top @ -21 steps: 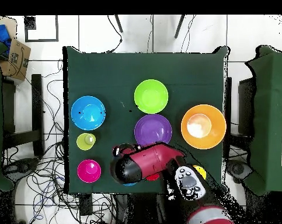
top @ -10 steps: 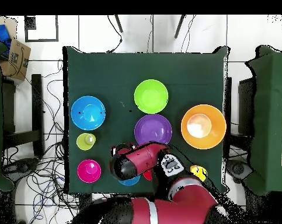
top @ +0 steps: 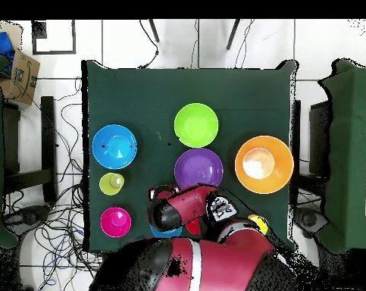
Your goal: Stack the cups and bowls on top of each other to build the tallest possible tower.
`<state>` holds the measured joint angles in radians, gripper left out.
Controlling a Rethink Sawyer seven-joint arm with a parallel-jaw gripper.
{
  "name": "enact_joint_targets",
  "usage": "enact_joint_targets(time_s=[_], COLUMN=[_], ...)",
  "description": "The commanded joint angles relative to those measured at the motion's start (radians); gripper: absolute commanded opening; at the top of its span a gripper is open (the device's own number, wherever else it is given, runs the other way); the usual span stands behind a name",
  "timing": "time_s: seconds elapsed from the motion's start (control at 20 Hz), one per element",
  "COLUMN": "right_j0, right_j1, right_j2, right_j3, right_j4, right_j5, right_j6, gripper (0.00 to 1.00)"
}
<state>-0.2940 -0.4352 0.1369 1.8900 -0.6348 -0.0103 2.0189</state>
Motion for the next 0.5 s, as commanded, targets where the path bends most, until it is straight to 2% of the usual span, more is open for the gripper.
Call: enact_joint_targets(time_s=[0.05, 0.5], right_j0=[-0.047, -0.088], right_j1=[0.046, -0.007], right_j2=[0.034, 0.082], right_j3=[-0.104, -0.079], right_j4=[-0.051, -0.037], right_j5=[0.025, 0.091], right_j6=[0.004, -0.022], gripper=[1.0, 1.0])
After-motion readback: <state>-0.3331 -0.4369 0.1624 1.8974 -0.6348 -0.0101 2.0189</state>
